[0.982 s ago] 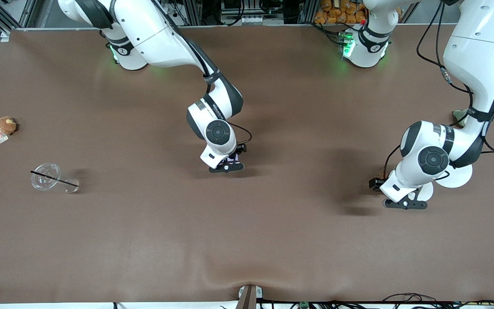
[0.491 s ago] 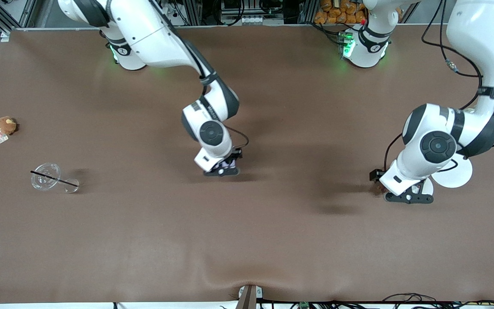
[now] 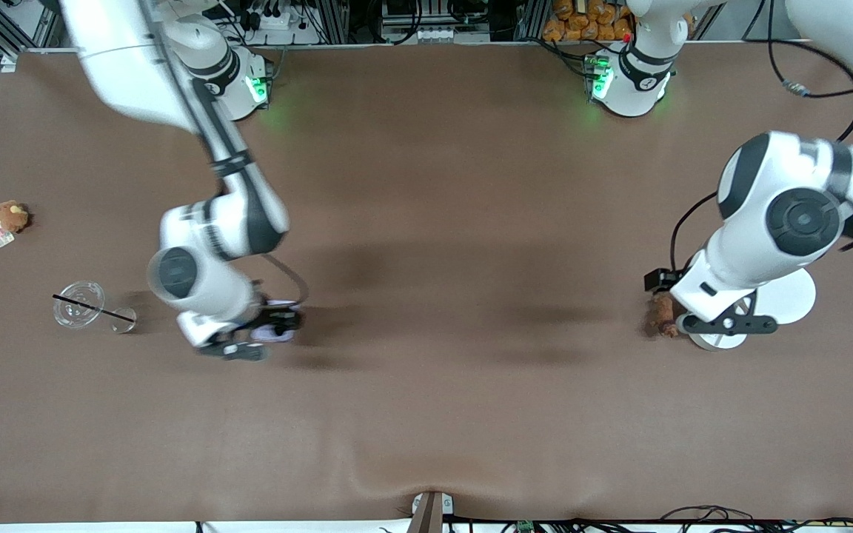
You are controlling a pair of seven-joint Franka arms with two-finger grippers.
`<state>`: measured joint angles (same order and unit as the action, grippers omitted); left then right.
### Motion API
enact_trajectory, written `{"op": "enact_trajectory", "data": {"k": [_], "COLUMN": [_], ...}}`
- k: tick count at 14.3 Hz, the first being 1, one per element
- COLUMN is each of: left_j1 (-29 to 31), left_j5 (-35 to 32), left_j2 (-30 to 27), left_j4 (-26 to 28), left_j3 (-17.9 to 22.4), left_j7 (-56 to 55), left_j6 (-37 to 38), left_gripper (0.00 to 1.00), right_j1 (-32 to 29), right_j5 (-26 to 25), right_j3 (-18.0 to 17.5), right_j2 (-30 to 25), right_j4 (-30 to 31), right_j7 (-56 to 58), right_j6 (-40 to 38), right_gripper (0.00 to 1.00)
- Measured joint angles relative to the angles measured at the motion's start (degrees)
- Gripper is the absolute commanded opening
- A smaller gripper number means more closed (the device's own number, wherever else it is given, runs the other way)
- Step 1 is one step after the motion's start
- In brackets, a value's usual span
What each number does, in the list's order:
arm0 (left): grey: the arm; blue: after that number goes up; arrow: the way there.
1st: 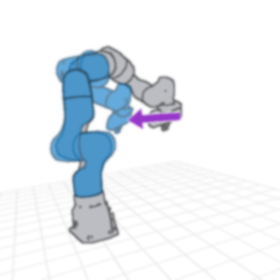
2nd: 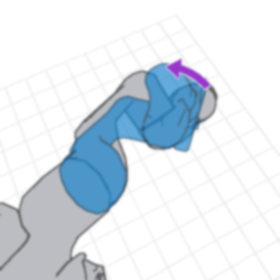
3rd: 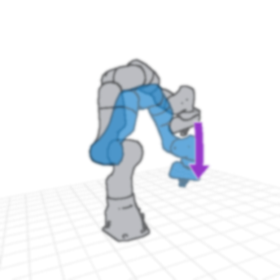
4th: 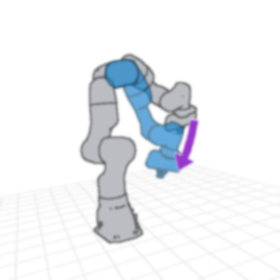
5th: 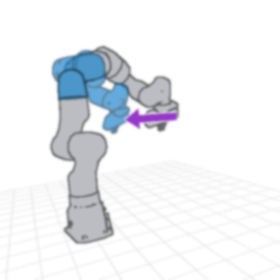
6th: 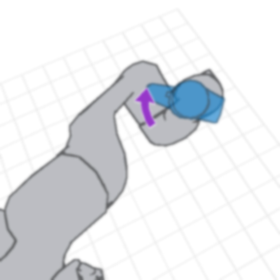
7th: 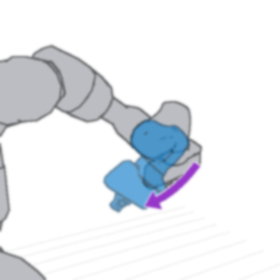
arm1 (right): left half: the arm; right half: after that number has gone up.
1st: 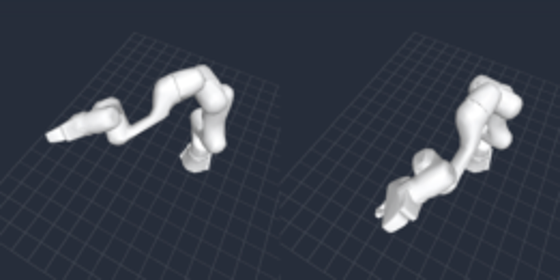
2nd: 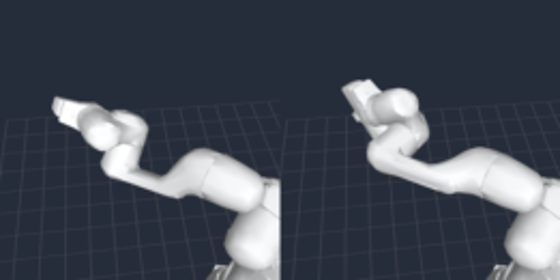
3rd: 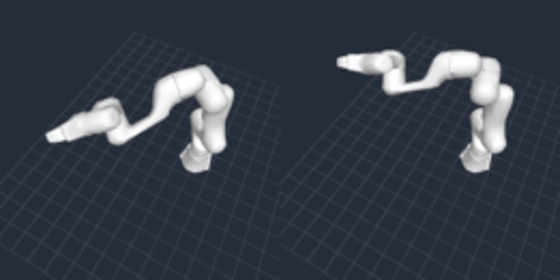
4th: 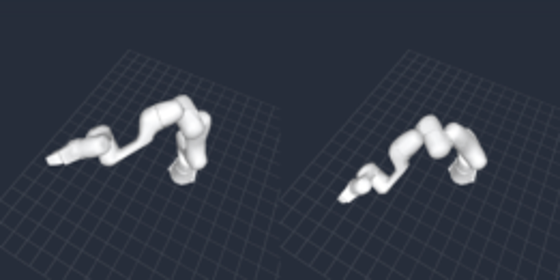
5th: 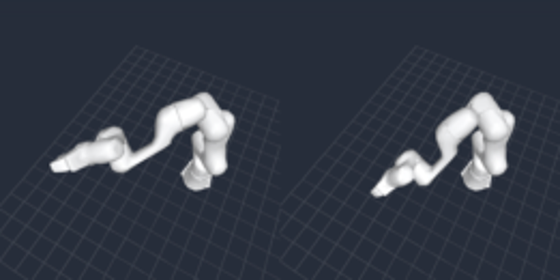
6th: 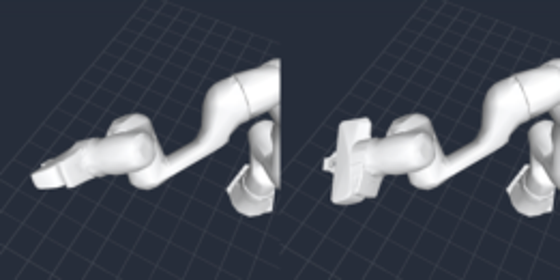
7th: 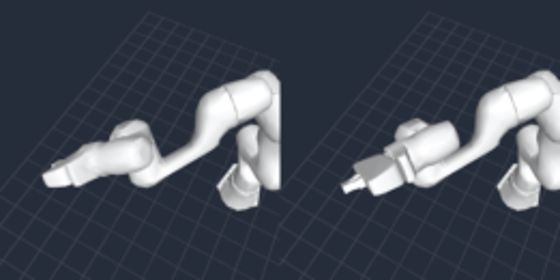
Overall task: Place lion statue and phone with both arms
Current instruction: 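Lower the lion beside the white lamp and open the left gripper, then carry the phone toward the glass cup while the left gripper withdraws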
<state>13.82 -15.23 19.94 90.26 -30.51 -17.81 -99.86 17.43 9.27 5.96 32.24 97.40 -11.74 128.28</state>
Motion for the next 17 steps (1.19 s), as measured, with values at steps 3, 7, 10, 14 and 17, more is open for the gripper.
{"op": "enact_trajectory", "data": {"k": [3,7,10,14,17], "left_j1": [-0.01,0.34,0.93,1.89,-1.55], "left_j5": [4.3,4.75,4.84,7.21,9.8], "left_j2": [-2.35,-4.04,-7.26,-11.64,-13.87], "left_j4": [-7.42,-11.69,-12.59,-12.61,-12.56], "left_j3": [-0.88,-0.85,-0.88,-0.73,4.38], "left_j7": [0.0,0.0,0.0,0.17,0.56], "left_j6": [9.25,13.95,15.36,16.2,16.29], "left_gripper": [1.0,1.0,1.0,1.0,1.0], "right_j1": [-8.2,-15.34,-15.72,-16.04,-17.0], "right_j5": [-0.01,-0.01,0.0,-0.02,-0.07], "right_j3": [-0.04,-0.13,-0.5,-0.59,-0.53], "right_j2": [0.33,2.32,4.33,5.63,5.97], "right_j4": [1.29,2.15,2.21,2.21,2.22], "right_j7": [10.64,17.87,17.96,17.96,19.35], "right_j6": [0.01,-0.55,-0.32,-0.2,-0.19], "right_gripper": [0.06,0.05,0.07,0.07,0.07]}}
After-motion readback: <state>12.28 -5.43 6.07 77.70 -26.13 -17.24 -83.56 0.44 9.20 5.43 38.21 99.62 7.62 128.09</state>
